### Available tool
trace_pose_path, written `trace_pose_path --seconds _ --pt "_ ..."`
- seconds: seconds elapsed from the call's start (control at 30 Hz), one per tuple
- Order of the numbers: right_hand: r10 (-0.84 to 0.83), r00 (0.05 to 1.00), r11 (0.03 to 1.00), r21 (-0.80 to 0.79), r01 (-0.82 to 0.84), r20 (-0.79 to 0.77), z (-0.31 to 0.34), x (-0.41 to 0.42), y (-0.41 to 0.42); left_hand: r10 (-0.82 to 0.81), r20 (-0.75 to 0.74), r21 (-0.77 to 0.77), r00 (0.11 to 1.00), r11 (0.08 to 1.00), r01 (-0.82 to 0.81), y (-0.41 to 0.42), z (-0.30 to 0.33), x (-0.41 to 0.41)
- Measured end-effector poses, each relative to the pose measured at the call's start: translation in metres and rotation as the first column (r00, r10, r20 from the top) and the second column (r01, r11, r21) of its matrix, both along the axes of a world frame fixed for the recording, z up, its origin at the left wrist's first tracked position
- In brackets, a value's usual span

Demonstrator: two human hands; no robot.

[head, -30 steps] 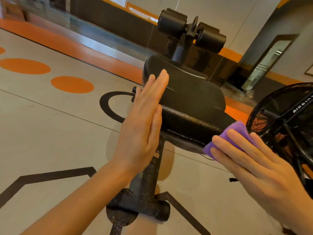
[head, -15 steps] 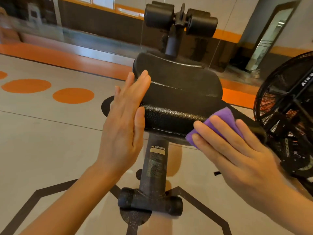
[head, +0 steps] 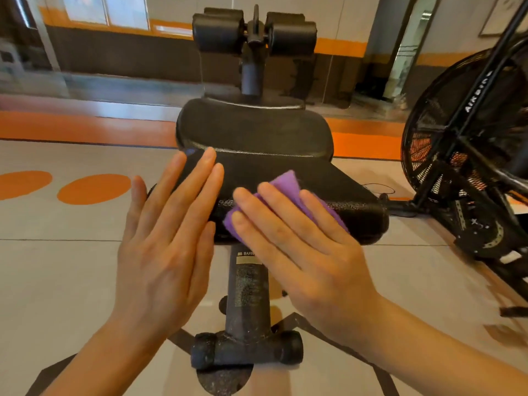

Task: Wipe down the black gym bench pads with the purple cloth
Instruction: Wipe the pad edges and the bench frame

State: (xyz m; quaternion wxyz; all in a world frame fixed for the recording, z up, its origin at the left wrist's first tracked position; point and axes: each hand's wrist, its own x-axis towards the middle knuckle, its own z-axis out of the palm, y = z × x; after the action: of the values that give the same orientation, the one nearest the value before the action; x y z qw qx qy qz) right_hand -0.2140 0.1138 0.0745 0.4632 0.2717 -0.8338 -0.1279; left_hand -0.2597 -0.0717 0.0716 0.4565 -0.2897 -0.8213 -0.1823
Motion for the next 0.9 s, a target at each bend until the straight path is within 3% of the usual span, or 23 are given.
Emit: trace_pose_path --seconds 0.07,0.17,0.27,0.37,0.43,0.53,0.6,0.67,0.73,0.8,0.87,0.9 --pt "0.05 0.999 0.998 0.044 -0.051 0.02 0.008 -0.004 -0.004 0.01 -0.005 -0.035 1.0 0.999 -0.01 -0.001 -0.001 0.0" --pt "-0.045 0.999 0.991 0.125 0.047 -0.016 -0.002 0.014 0.058 0.018 0.004 -0.07 1.0 0.997 -0.018 -0.005 0.001 0.002" --pt "-0.129 0.992 0.991 0.039 0.128 0.008 -0.015 0.032 0.092 0.026 0.016 -0.041 1.0 0.999 -0.025 -0.002 0.002 0.005" --pt "-0.028 0.998 0.997 -0.078 0.024 -0.049 -0.013 0.011 0.045 0.038 0.03 0.005 0.999 0.999 -0.038 0.003 0.0 0.005" --pt "0.068 0.996 0.995 -0.074 -0.072 -0.06 -0.008 0.0 0.017 0.037 0.046 0.004 0.998 0.999 -0.037 0.003 0.0 0.007" --pt "0.055 0.997 0.998 -0.02 -0.057 -0.054 -0.009 0.005 0.038 0.054 0.082 -0.077 0.995 0.996 -0.048 -0.005 0.003 0.01" --pt "0.025 1.0 0.992 -0.128 -0.025 -0.003 -0.022 0.019 0.069 0.058 0.113 -0.124 0.992 0.991 -0.044 -0.004 0.01 0.014" --pt "0.043 0.998 0.943 -0.333 -0.028 0.037 -0.033 0.028 0.081 0.056 0.112 -0.154 0.992 0.987 -0.038 0.014 0.021 0.021" --pt "0.145 0.987 0.773 -0.632 -0.065 0.075 -0.035 0.027 0.081 0.007 0.112 -0.189 0.994 0.982 0.014 0.044 0.036 0.025" --pt "0.308 0.951 0.398 -0.906 -0.142 -0.014 -0.029 0.03 0.074 -0.026 0.126 -0.229 0.992 0.972 0.054 0.076 0.051 0.029" --pt "0.316 0.945 0.023 -0.995 -0.096 -0.084 -0.029 0.035 0.066 -0.007 0.121 -0.281 0.993 0.959 0.041 0.1 0.057 0.026" --pt "0.266 0.963 0.011 -0.999 -0.032 -0.028 -0.032 0.029 0.06 0.015 0.127 -0.294 0.992 0.956 0.023 0.109 0.061 0.024"
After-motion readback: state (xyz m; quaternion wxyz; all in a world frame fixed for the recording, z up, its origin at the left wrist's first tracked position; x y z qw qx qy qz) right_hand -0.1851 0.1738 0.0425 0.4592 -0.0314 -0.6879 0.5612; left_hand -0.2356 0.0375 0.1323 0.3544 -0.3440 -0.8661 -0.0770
